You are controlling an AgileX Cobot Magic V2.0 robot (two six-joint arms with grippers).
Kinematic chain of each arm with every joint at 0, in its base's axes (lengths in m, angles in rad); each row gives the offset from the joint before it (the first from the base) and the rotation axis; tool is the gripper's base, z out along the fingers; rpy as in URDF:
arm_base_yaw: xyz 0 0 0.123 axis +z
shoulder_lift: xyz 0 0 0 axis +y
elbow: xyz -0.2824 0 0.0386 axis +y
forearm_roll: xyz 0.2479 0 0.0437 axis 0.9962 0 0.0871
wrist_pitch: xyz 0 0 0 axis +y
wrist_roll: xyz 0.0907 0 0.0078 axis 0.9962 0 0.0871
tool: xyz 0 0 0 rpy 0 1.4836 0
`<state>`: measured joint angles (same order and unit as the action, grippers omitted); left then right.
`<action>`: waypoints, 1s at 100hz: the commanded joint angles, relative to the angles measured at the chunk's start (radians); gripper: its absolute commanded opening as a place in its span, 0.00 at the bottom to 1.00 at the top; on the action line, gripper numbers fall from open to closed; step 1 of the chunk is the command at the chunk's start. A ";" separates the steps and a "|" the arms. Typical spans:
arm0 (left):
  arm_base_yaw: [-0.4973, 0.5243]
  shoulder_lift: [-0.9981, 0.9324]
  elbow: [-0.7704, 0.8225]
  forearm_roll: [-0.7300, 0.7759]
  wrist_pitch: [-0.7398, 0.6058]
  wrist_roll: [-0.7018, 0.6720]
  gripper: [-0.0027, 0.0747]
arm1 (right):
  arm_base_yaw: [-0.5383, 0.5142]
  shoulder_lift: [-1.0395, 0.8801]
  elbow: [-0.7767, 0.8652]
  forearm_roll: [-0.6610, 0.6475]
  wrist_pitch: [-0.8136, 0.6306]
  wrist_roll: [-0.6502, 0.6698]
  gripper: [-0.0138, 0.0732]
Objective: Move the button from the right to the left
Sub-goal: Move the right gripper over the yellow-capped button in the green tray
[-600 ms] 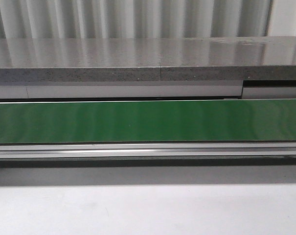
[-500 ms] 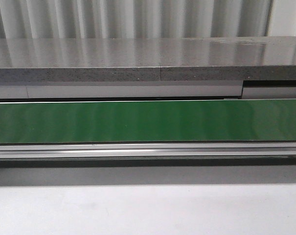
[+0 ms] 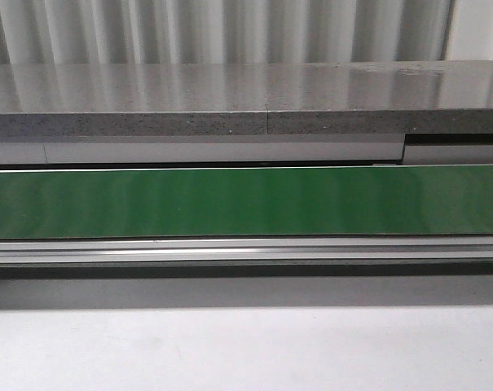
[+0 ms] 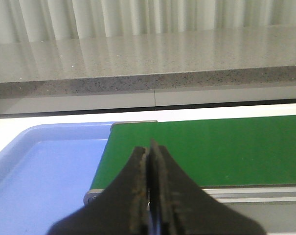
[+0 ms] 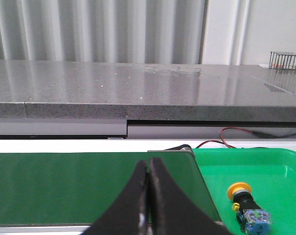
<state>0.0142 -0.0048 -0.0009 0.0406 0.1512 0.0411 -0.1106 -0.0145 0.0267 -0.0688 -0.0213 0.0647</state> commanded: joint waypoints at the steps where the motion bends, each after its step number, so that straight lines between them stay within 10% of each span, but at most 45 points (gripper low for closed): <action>1: -0.010 -0.036 0.023 -0.002 -0.083 -0.003 0.01 | -0.005 -0.012 -0.016 -0.009 -0.085 -0.003 0.08; 62: -0.010 -0.036 0.023 -0.002 -0.083 -0.003 0.01 | -0.005 -0.011 -0.026 -0.009 -0.074 -0.003 0.08; 100: -0.010 -0.036 0.023 -0.002 -0.083 -0.003 0.01 | -0.005 0.091 -0.309 -0.009 0.296 -0.003 0.08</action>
<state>0.0142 -0.0048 -0.0009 0.0406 0.1512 0.0411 -0.1106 0.0171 -0.1822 -0.0688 0.2592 0.0647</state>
